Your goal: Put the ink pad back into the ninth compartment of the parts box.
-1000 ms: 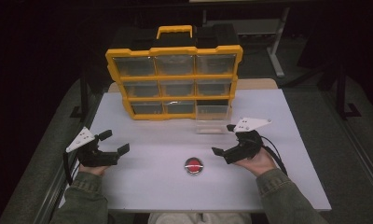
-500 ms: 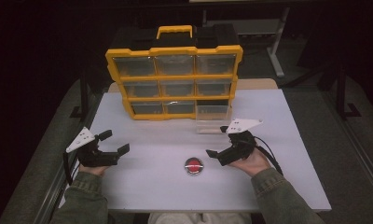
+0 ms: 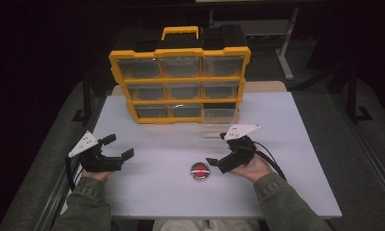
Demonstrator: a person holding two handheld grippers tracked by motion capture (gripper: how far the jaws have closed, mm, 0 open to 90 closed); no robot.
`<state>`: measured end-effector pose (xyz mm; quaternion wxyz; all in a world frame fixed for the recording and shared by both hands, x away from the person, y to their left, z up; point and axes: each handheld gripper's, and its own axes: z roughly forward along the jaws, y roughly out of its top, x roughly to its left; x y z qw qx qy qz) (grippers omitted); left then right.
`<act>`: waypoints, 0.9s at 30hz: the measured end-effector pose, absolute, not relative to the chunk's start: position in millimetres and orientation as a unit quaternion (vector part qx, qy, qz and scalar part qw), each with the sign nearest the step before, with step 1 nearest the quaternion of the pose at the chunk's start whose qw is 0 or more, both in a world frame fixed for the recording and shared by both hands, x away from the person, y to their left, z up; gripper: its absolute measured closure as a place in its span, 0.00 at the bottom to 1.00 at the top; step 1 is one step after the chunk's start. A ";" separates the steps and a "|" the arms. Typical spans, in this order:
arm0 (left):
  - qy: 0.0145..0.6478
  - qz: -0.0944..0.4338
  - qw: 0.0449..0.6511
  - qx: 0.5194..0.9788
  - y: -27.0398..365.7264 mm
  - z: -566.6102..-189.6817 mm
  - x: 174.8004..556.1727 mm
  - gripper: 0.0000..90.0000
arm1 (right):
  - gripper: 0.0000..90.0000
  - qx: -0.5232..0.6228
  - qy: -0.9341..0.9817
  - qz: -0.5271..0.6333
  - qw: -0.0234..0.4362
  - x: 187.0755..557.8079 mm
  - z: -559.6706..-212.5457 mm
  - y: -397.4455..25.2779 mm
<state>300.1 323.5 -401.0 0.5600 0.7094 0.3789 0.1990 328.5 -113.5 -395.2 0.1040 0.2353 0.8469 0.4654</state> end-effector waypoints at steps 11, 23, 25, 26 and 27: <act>0.379 0.200 0.560 0.709 323.6 -400.9 300.1 0.00 | 0.00 0.225 0.859 0.451 0.087 327.8 -404.0 -99.5; 0.376 0.199 0.559 0.712 323.0 -401.1 300.1 0.00 | 0.00 0.215 0.868 0.440 0.076 326.9 -411.3 -88.5; 0.375 0.199 0.557 0.714 323.2 -401.1 300.1 0.00 | 0.00 0.215 0.871 0.438 0.068 326.7 -413.8 -85.2; 0.375 0.199 0.557 0.714 323.2 -401.1 300.1 0.00 | 0.00 0.213 0.872 0.436 0.068 326.6 -414.7 -84.1; 0.375 0.199 0.557 0.714 323.2 -401.1 300.1 0.00 | 0.00 0.213 0.872 0.436 0.068 326.6 -414.7 -84.1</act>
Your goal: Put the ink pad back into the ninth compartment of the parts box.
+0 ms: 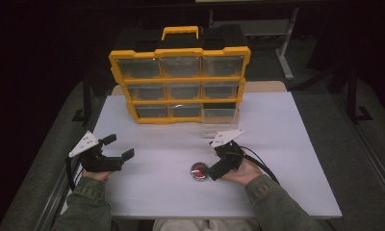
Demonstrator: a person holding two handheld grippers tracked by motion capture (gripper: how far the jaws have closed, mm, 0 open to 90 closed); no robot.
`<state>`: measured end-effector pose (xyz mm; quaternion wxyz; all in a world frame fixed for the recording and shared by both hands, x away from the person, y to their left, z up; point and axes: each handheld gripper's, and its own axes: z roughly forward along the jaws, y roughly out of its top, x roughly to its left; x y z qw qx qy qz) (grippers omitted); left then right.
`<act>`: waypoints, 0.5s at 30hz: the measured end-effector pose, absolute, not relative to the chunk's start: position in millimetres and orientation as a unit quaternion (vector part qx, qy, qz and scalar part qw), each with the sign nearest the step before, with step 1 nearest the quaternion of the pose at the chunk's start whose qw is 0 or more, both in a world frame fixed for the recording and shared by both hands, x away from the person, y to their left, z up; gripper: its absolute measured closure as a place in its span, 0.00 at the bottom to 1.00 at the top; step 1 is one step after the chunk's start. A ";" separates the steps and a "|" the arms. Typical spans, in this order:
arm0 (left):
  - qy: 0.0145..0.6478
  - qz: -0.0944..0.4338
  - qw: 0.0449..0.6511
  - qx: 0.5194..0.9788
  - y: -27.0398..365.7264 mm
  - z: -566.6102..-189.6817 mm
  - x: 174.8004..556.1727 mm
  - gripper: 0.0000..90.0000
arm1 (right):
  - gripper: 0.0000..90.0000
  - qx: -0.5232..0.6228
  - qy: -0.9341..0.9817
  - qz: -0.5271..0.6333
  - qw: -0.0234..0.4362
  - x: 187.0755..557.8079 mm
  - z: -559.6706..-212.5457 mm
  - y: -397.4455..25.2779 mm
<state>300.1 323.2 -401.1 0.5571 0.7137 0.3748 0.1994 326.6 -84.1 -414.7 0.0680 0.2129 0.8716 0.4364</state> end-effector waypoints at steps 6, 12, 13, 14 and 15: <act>0.375 0.199 0.557 0.714 323.0 -401.1 300.0 0.00 | 0.00 0.202 0.881 0.424 0.061 325.1 -419.4 -76.6; 0.375 0.199 0.556 0.714 322.8 -401.2 300.0 0.00 | 0.00 0.199 0.886 0.415 0.056 325.5 -423.6 -71.6; 0.375 0.199 0.556 0.714 322.8 -401.2 300.0 0.00 | 0.00 0.199 0.886 0.415 0.056 325.5 -423.6 -71.6; 0.375 0.199 0.556 0.715 322.7 -401.2 300.0 0.00 | 0.00 0.195 0.889 0.410 0.054 326.2 -425.7 -69.4; 0.375 0.199 0.556 0.715 322.7 -401.2 300.0 0.00 | 0.00 0.194 0.891 0.408 0.052 326.0 -426.5 -68.3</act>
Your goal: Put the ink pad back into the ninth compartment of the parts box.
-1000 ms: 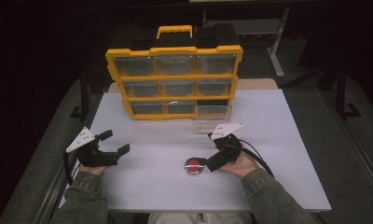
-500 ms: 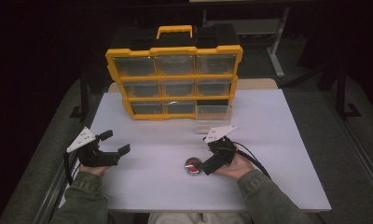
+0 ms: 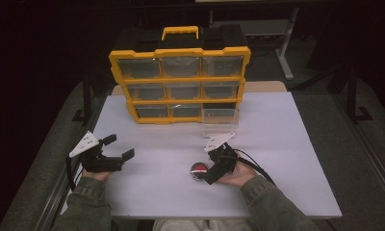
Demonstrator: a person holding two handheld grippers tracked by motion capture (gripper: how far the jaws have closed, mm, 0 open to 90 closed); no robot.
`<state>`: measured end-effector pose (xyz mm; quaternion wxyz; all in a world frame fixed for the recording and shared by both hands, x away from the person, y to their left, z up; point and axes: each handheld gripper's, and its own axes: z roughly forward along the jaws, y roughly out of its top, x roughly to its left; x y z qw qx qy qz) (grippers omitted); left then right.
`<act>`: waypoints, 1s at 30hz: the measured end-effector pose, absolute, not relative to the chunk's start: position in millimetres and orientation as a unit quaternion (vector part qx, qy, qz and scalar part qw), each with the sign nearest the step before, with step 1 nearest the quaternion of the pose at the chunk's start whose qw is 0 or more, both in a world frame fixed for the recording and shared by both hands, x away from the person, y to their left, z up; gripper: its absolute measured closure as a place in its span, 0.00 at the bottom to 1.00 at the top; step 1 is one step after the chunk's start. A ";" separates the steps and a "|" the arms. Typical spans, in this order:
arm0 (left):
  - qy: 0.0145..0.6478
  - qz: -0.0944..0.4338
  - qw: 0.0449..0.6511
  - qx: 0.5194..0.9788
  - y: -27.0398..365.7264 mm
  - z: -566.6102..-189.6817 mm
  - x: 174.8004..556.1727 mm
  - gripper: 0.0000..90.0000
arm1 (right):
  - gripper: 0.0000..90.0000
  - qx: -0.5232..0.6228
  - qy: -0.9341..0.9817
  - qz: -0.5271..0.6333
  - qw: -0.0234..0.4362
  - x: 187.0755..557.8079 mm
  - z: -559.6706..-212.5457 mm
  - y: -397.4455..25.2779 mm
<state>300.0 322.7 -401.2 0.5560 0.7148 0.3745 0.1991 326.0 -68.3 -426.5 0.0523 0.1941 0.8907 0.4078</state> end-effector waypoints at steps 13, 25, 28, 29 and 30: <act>0.372 0.199 0.554 0.718 322.3 -401.6 300.6 0.00 | 0.00 0.182 0.904 0.386 0.038 325.9 -437.1 -56.2; 0.373 0.197 0.553 0.719 321.5 -401.8 300.4 0.00 | 0.10 0.172 0.918 0.358 0.017 326.2 -447.9 -51.0; 0.372 0.197 0.553 0.719 321.1 -401.7 300.2 0.00 | 0.14 0.171 0.918 0.358 0.016 326.1 -448.2 -51.1; 0.373 0.196 0.553 0.719 320.9 -401.7 300.1 0.00 | 0.15 0.170 0.918 0.358 0.017 326.0 -448.2 -51.1; 0.372 0.197 0.552 0.720 321.1 -401.7 300.0 0.00 | 0.16 0.168 0.919 0.357 0.020 325.8 -448.4 -50.7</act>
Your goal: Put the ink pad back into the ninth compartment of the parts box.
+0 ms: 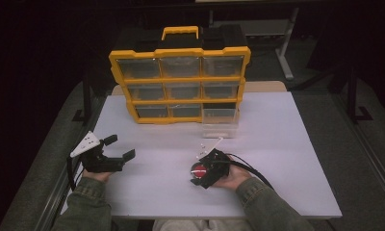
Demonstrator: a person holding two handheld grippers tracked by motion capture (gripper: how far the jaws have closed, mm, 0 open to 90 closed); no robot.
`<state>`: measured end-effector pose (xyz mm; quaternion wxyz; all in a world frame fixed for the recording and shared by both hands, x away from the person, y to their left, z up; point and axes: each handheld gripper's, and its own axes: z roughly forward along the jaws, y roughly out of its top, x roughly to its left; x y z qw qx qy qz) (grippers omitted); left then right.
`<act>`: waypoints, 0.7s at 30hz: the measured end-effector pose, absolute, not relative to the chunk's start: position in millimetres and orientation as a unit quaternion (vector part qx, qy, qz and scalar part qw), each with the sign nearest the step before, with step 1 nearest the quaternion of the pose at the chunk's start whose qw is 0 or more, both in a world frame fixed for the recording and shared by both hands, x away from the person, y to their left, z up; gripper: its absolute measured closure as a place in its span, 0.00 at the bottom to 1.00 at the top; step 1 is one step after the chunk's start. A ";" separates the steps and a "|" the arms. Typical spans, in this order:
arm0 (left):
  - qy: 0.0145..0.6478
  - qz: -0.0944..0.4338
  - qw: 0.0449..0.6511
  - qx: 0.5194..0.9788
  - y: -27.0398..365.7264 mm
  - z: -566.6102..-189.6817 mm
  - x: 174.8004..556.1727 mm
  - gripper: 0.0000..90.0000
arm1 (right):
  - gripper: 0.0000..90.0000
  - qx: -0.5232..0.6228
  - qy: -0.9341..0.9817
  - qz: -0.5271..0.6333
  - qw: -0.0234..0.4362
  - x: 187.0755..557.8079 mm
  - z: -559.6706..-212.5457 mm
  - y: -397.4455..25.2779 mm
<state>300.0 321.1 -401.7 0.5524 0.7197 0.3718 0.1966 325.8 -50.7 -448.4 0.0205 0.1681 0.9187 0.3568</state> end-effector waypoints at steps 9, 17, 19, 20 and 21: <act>0.373 0.196 0.553 0.719 321.4 -401.9 300.4 0.00 | 0.26 0.169 0.920 0.352 0.037 325.4 -448.7 -51.5; 0.373 0.196 0.552 0.719 321.9 -401.7 300.1 0.00 | 0.31 0.165 0.921 0.349 0.048 324.6 -448.1 -52.1; 0.373 0.196 0.554 0.718 322.0 -401.7 300.2 0.00 | 0.32 0.165 0.921 0.349 0.048 324.6 -448.0 -52.1; 0.373 0.196 0.555 0.717 322.2 -401.7 300.2 0.00 | 0.32 0.167 0.921 0.348 0.049 324.5 -447.8 -51.8; 0.373 0.196 0.555 0.717 322.2 -401.7 300.2 0.00 | 0.32 0.167 0.921 0.348 0.049 324.5 -447.8 -51.8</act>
